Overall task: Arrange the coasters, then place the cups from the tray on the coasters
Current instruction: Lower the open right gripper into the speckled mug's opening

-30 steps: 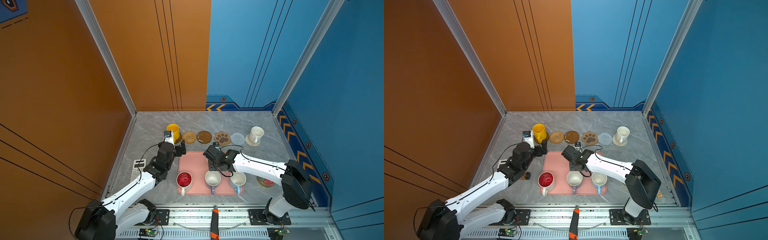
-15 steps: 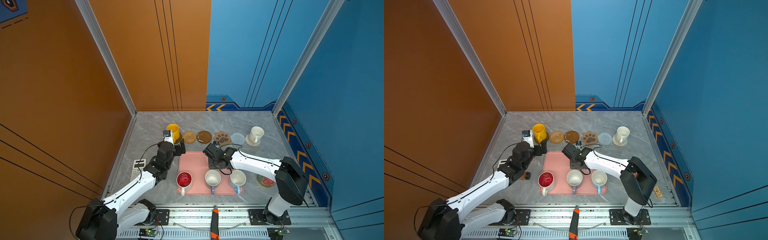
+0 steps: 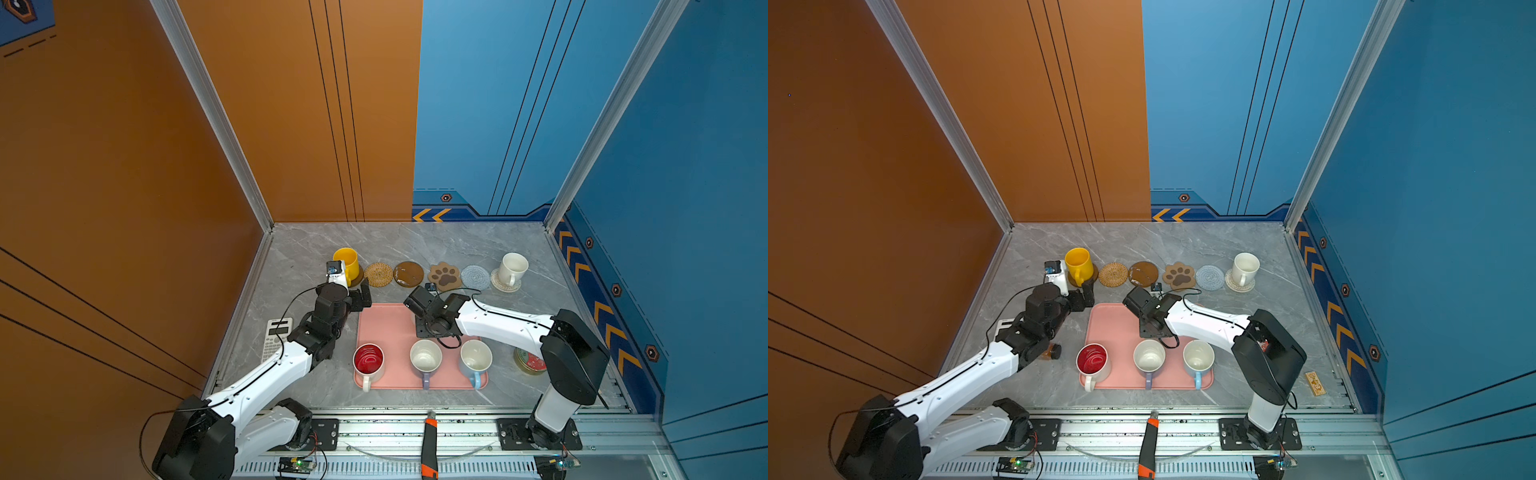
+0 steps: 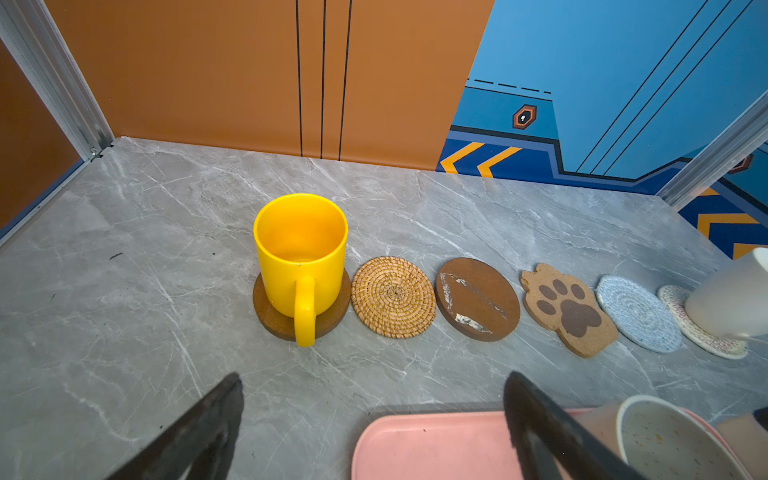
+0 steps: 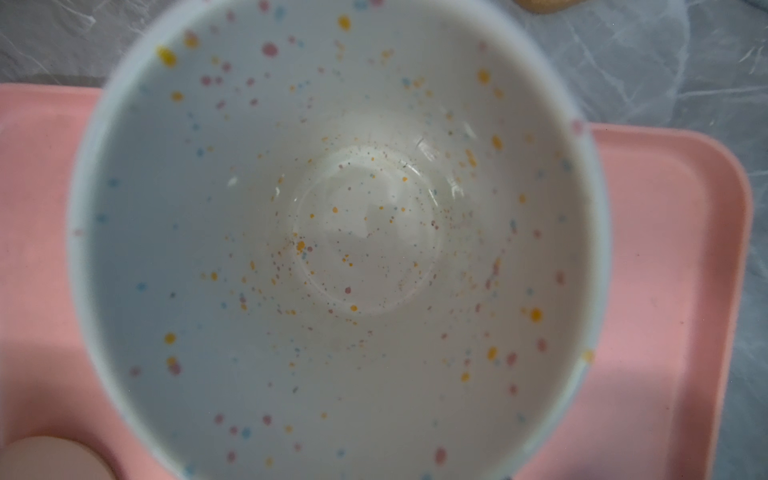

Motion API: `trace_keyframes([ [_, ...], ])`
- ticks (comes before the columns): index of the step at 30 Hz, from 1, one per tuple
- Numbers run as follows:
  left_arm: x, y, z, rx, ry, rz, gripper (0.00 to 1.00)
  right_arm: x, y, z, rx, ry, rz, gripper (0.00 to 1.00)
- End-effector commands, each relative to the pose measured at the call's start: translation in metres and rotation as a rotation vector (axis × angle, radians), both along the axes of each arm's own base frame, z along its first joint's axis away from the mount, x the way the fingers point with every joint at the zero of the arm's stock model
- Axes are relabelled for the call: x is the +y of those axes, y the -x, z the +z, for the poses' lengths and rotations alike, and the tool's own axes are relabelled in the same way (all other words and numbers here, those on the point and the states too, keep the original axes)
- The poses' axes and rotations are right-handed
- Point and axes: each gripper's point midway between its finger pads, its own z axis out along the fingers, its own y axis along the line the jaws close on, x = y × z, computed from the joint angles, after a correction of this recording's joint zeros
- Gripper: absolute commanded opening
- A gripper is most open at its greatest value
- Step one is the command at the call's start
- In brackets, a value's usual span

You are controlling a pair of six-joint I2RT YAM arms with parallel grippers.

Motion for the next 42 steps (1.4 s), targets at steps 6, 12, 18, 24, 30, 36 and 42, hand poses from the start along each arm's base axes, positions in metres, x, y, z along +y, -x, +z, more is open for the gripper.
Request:
trace_keyframes([
  [6,0.003,-0.001,-0.006,0.009,0.014,0.005,0.98,-0.006,-0.01,0.001,-0.012,0.017,-0.031,0.31],
  [12,0.002,-0.001,-0.007,0.011,0.016,0.002,0.98,-0.007,-0.011,0.0,-0.01,0.02,-0.029,0.23],
  [18,0.003,-0.001,-0.007,0.011,0.017,0.004,0.98,-0.007,-0.011,0.001,-0.013,0.02,-0.024,0.04],
  [24,0.003,-0.001,-0.007,0.01,0.018,0.003,0.98,-0.007,-0.012,0.005,-0.022,0.019,-0.018,0.0],
  [30,0.003,-0.001,-0.006,0.009,0.021,0.003,0.98,-0.007,-0.012,0.011,-0.056,0.038,-0.003,0.0],
  [36,0.004,-0.001,-0.007,0.011,0.022,0.006,0.98,-0.006,-0.013,0.022,-0.11,0.06,0.019,0.0],
  [42,0.004,-0.001,-0.008,0.013,0.024,0.008,0.98,-0.009,-0.015,0.029,-0.138,0.069,0.022,0.0],
])
